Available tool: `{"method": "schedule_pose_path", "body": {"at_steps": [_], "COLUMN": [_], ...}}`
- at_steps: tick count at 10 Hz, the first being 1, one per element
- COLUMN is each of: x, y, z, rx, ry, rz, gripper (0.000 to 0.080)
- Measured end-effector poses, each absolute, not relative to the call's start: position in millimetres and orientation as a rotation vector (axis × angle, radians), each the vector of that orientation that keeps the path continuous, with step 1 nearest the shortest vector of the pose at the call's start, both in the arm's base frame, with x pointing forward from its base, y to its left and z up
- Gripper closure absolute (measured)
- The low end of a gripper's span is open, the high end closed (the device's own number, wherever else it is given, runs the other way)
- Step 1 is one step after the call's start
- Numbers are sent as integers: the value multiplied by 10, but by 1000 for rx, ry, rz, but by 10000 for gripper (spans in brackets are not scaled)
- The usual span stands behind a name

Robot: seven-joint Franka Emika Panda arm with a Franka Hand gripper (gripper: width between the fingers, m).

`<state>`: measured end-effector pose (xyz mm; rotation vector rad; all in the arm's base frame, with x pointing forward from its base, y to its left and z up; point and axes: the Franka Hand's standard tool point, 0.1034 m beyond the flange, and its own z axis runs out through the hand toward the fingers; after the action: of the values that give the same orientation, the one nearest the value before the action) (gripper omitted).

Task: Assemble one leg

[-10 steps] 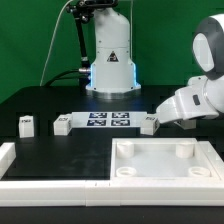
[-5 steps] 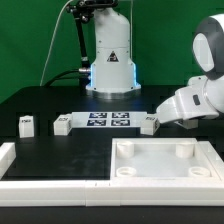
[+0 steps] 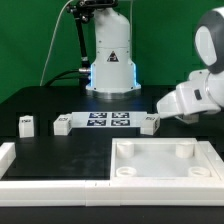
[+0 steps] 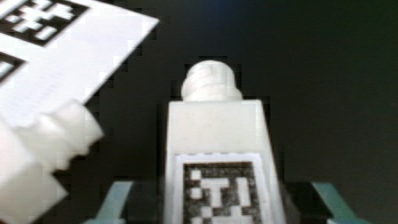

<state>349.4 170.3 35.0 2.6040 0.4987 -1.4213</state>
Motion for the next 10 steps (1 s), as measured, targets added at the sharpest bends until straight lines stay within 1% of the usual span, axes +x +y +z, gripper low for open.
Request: {"method": "schedule_pose_path", "body": {"at_steps": [1, 2, 4, 5, 6, 7, 8, 10], "x": [3512, 3545, 3555, 3642, 3677, 3673, 3831, 4060], "y": [1691, 1682, 1695, 1731, 1741, 1711, 1654, 1523], "z": [478, 539, 501, 458, 459, 489, 543, 745], "rx": [2601, 2617, 2642, 2714, 2792, 2831, 2885, 2963], "ry": [472, 457, 462, 467, 473, 497, 509, 395], "rz": [-1413, -1388, -1354, -1242, -1098, -1019, -921, -777], "gripper": [509, 509, 509, 509, 509, 509, 509, 509]}}
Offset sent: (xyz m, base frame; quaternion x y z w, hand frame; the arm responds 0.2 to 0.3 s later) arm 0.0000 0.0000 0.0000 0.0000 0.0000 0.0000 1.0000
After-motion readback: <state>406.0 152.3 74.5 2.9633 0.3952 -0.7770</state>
